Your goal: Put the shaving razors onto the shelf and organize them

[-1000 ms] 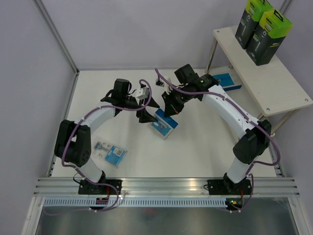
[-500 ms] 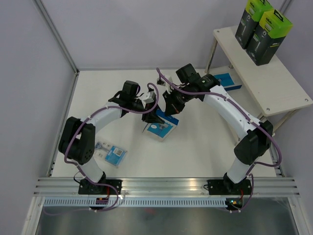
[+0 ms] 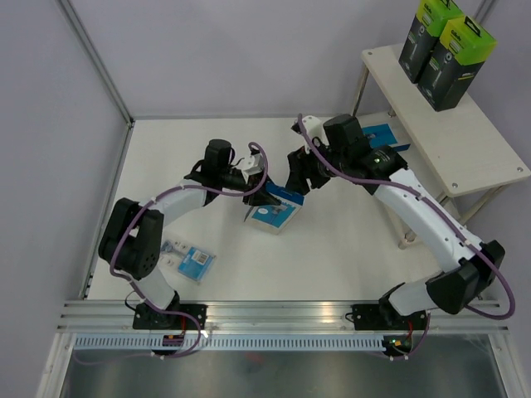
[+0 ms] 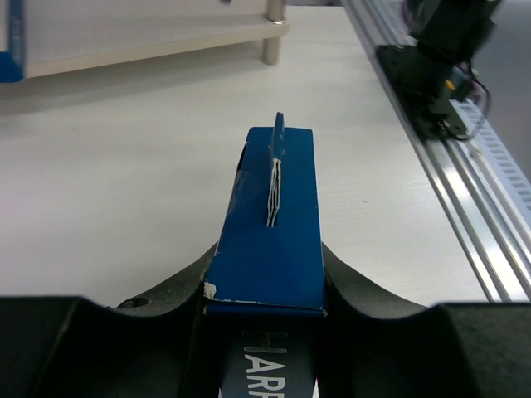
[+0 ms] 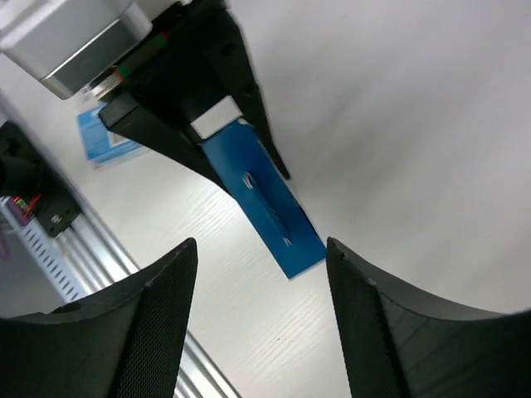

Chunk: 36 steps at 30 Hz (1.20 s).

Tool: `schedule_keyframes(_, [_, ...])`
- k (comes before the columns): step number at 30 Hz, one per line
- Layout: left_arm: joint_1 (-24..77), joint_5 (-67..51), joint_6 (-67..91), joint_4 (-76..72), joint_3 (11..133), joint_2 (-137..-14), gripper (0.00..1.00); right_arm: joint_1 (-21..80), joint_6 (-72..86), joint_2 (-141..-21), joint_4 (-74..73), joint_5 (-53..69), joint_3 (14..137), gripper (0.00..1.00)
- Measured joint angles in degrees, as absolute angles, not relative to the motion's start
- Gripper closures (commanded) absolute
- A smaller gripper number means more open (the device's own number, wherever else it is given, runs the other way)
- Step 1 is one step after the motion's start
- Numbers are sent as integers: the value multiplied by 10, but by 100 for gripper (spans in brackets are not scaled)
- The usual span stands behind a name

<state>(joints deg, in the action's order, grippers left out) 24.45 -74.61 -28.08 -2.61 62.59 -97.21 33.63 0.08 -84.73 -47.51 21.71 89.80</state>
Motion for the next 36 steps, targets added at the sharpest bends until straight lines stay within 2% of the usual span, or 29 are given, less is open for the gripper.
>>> schedule_keyframes(6, [243,-615,-51,-284,545,-956,64,299,141,-751,-377,100,792,14])
schedule_keyframes(10, [241,-519,48,-366,539,-944,65,269,243,-698,-303,52,701,10])
schedule_keyframes(17, [241,-335,177,-406,528,-882,65,268,339,-674,-193,19,622,8])
schedule_keyframes(21, [241,-225,275,-425,503,-846,65,268,367,-672,-102,40,559,2])
schedule_keyframes(26, [241,-95,363,-422,484,-813,65,269,397,-671,-6,66,483,2])
schedule_keyframes(32, [241,40,459,-421,483,-778,64,269,439,-686,111,103,465,2])
schedule_keyframes(36, [241,91,531,-423,475,-769,64,269,506,-706,176,102,464,2])
